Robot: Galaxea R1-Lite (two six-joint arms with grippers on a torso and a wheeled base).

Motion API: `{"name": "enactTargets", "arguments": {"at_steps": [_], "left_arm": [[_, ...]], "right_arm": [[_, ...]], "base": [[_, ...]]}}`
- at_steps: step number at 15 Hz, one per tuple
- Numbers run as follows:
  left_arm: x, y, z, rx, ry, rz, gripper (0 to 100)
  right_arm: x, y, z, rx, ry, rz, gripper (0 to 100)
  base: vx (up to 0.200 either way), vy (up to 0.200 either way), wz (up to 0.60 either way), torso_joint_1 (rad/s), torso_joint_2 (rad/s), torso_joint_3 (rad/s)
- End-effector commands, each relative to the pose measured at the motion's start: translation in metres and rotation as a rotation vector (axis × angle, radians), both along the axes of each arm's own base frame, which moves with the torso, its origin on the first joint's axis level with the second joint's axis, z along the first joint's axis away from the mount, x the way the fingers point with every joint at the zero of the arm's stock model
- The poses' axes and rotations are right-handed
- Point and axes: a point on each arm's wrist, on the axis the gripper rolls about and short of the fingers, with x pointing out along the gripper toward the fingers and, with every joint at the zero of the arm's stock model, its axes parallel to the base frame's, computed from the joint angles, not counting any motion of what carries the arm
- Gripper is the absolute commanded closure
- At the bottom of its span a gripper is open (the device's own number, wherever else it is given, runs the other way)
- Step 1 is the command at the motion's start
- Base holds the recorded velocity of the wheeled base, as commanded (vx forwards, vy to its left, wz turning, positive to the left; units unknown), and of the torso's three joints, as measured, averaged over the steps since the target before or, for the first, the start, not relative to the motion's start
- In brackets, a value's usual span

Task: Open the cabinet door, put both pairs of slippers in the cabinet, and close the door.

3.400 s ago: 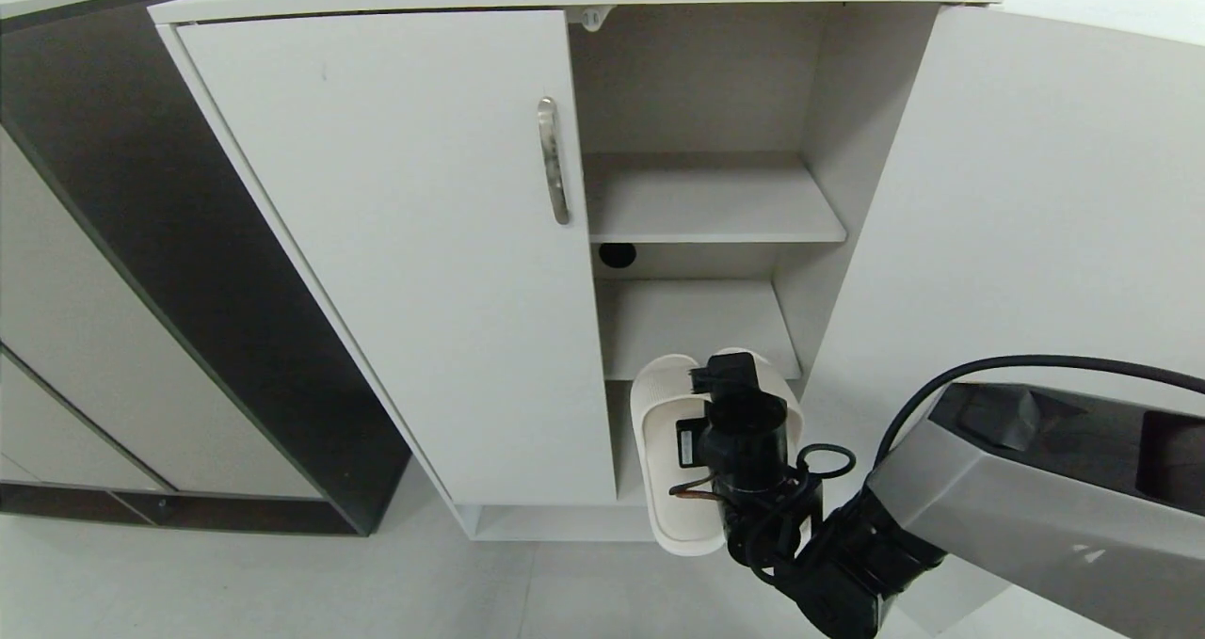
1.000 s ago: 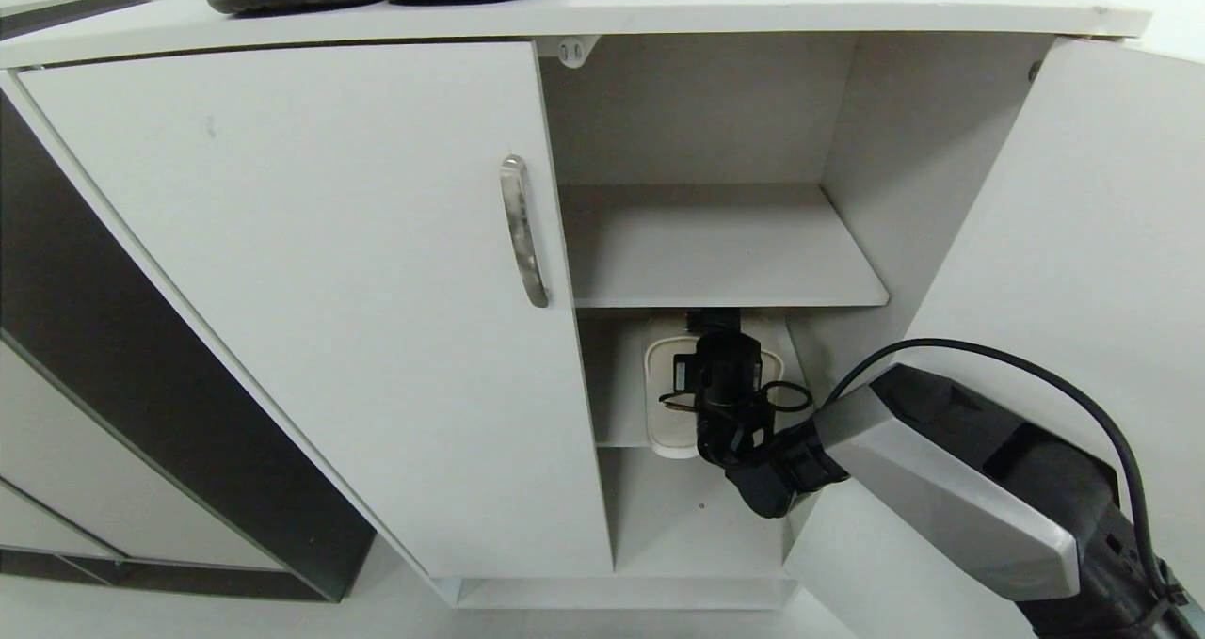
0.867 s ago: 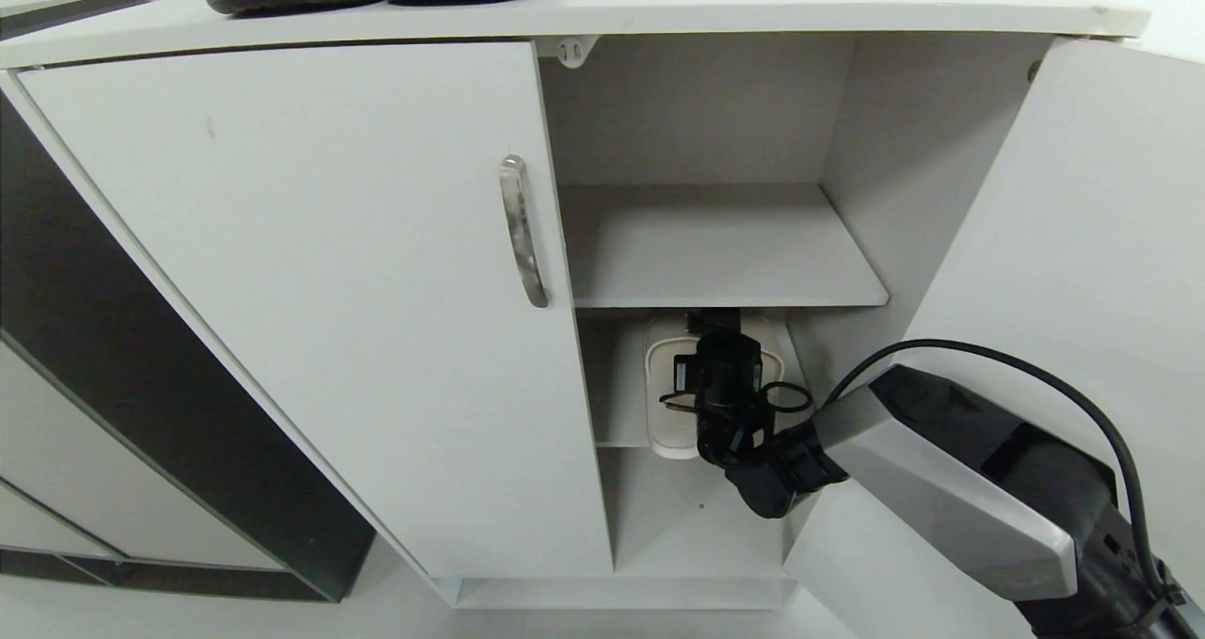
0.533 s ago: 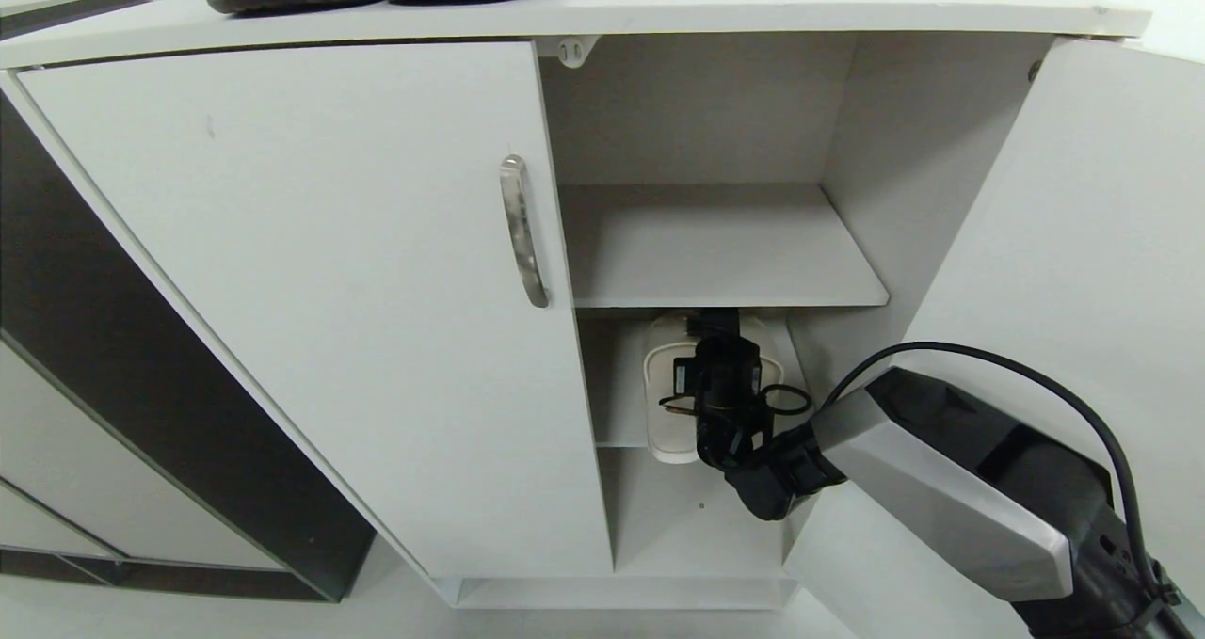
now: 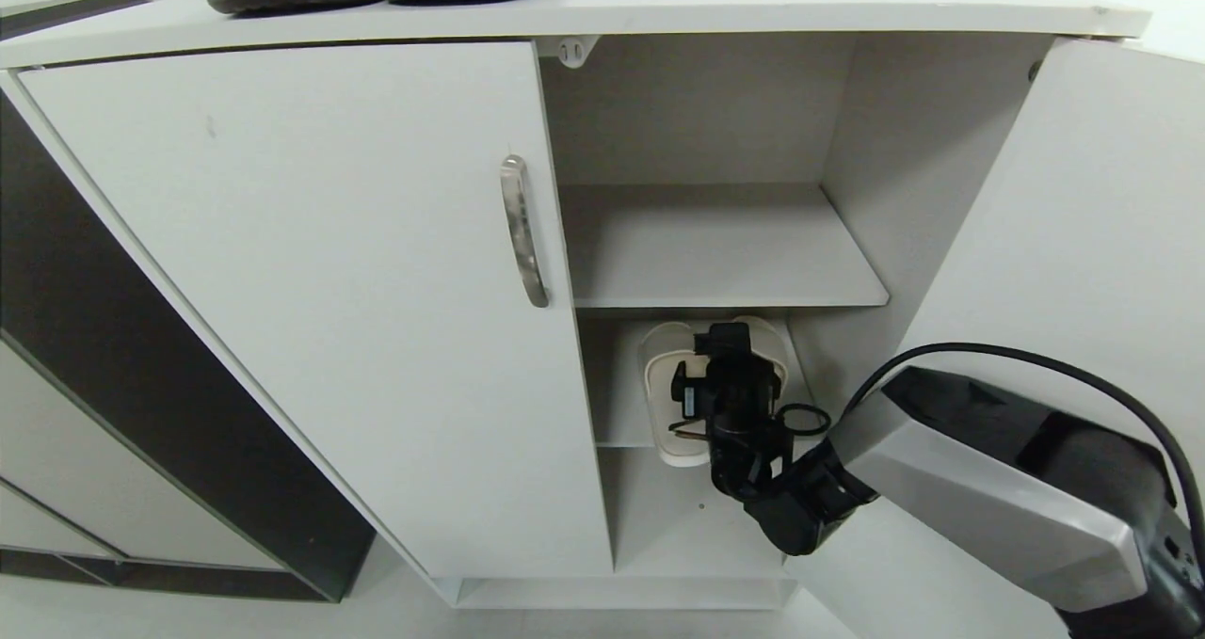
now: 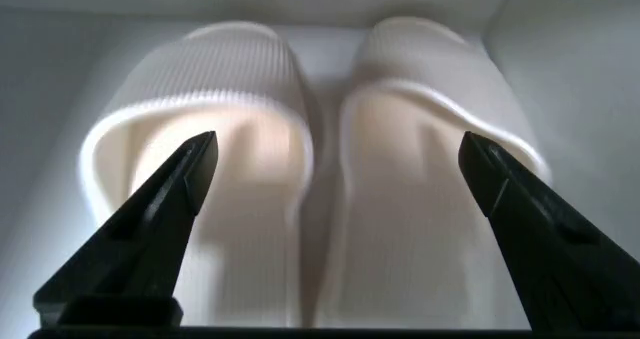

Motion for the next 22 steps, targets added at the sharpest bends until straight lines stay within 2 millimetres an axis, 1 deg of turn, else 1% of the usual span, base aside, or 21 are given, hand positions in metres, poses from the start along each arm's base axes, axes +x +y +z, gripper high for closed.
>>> {"name": "enactTargets", "arguments": {"at_steps": [1, 2, 3, 4, 5, 8, 13, 15, 22], "left_arm": [[0.0, 0.0, 0.0, 0.0, 0.001, 0.0, 100], [0.0, 0.0, 0.0, 0.001, 0.001, 0.0, 100], [0.0, 0.0, 0.0, 0.0, 0.001, 0.0, 100], [0.0, 0.0, 0.0, 0.001, 0.001, 0.0, 100], [0.0, 0.0, 0.0, 0.001, 0.001, 0.0, 100], [0.0, 0.0, 0.0, 0.0, 0.001, 0.0, 100], [0.0, 0.0, 0.0, 0.0, 0.003, 0.0, 100], [0.0, 0.0, 0.0, 0.0, 0.001, 0.0, 100], [0.0, 0.0, 0.0, 0.0, 0.003, -0.001, 100]], "right_arm": [[-0.033, -0.003, 0.025, 0.016, -0.02, 0.042, 0], [-0.058, -0.007, 0.024, -0.002, -0.002, 0.073, 0], [-0.07, -0.01, 0.021, -0.021, 0.013, 0.087, 0], [-0.085, -0.017, 0.017, -0.049, 0.029, 0.104, 0], [-0.098, -0.02, 0.015, -0.051, 0.017, 0.129, 0], [-0.1, -0.019, 0.016, -0.06, -0.008, 0.136, 0], [-0.101, -0.016, 0.015, -0.06, -0.008, 0.143, 0], [-0.101, -0.016, 0.012, -0.063, -0.002, 0.143, 0], [-0.101, -0.016, 0.013, -0.054, -0.015, 0.138, 0]], "base": [[0.0, 0.0, 0.0, 0.0, 0.0, 0.0], [0.0, 0.0, 0.0, 0.0, 0.0, 0.0], [0.0, 0.0, 0.0, 0.0, 0.0, 0.0], [0.0, 0.0, 0.0, 0.0, 0.0, 0.0], [0.0, 0.0, 0.0, 0.0, 0.0, 0.0], [0.0, 0.0, 0.0, 0.0, 0.0, 0.0], [-0.2, 0.0, 0.0, 0.0, 0.0, 0.001], [-0.2, 0.0, 0.0, 0.0, 0.0, 0.002], [0.0, 0.0, 0.0, 0.0, 0.0, 0.0]]}}
